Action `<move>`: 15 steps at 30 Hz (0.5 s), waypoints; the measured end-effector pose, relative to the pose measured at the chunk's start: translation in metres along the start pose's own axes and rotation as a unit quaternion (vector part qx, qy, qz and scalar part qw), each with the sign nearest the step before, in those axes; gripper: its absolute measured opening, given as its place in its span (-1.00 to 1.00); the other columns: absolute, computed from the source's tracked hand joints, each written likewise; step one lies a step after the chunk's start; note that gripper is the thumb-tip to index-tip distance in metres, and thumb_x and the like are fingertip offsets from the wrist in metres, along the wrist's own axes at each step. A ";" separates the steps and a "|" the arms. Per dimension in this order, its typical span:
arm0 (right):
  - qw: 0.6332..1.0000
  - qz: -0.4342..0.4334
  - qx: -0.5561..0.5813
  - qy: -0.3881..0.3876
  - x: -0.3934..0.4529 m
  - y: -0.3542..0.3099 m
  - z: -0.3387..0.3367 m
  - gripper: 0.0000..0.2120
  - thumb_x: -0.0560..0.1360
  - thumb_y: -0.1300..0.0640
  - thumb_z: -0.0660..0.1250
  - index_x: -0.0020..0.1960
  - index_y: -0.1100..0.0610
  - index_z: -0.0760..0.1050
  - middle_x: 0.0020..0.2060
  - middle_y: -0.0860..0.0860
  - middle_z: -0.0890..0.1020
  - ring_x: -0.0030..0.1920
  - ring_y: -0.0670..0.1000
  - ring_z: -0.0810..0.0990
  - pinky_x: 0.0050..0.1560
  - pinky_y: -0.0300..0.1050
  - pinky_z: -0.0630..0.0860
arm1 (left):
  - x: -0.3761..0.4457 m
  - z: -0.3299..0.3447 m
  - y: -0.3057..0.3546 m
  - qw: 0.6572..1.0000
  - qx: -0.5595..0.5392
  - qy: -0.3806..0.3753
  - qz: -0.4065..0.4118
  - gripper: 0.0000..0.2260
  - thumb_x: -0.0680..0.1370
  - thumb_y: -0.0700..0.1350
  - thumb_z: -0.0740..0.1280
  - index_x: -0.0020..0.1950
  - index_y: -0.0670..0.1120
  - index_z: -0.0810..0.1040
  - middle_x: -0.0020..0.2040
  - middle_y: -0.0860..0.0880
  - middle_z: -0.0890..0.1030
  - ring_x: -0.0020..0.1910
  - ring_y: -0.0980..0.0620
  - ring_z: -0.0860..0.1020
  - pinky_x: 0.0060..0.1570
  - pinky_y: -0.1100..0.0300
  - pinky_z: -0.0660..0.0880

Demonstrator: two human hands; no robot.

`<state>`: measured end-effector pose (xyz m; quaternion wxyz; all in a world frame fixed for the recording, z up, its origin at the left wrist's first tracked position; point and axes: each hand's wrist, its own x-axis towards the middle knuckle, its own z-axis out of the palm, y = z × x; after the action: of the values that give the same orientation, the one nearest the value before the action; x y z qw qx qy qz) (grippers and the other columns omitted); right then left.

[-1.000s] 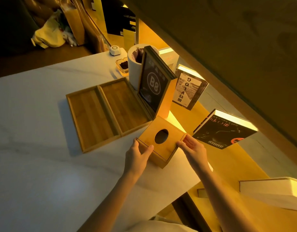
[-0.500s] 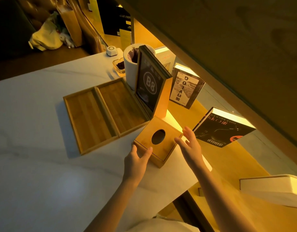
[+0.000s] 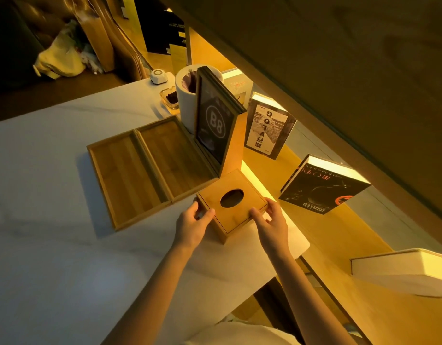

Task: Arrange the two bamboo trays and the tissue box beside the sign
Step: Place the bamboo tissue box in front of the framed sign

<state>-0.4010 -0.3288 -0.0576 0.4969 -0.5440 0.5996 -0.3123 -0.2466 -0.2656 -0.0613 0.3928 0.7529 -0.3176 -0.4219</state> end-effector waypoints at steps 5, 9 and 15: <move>0.999 0.010 -0.035 0.018 -0.004 0.003 0.005 -0.49 0.50 0.06 0.27 0.39 0.13 0.23 0.36 0.12 0.40 0.34 0.11 0.36 0.28 0.08 0.38 | 0.003 0.000 0.000 0.999 0.037 -0.002 0.038 -0.50 0.52 -0.03 0.23 0.41 -0.14 0.22 0.39 -0.14 0.40 0.37 -0.11 0.36 0.29 0.10 0.35; 0.954 -0.138 -0.262 0.052 -0.016 0.012 0.007 -0.43 0.53 -0.10 0.13 0.46 0.09 0.11 0.48 0.06 0.22 0.48 0.11 0.15 0.46 0.10 0.11 | -0.011 0.006 -0.005 0.958 0.232 0.055 0.157 -0.32 0.49 0.18 0.11 0.46 -0.08 -0.12 0.52 -0.05 -0.13 0.49 -0.02 -0.07 0.36 0.21 0.09; 0.904 -0.178 -0.387 -0.031 -0.028 0.030 0.022 -0.36 0.49 -0.27 -0.15 0.44 -0.03 -0.29 0.43 -0.11 -0.28 0.45 -0.03 -0.35 0.42 -0.04 -0.36 | -0.017 0.013 -0.019 0.932 0.328 0.006 0.155 -0.19 0.23 0.48 -0.38 0.34 0.05 -0.39 0.40 0.04 -0.36 0.42 0.09 -0.28 0.39 0.14 -0.17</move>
<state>-0.3931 -0.2914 -0.0847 0.2021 -0.8006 0.5508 -0.1217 -0.2624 -0.2465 -0.0756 0.1859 0.7840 -0.5485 -0.2235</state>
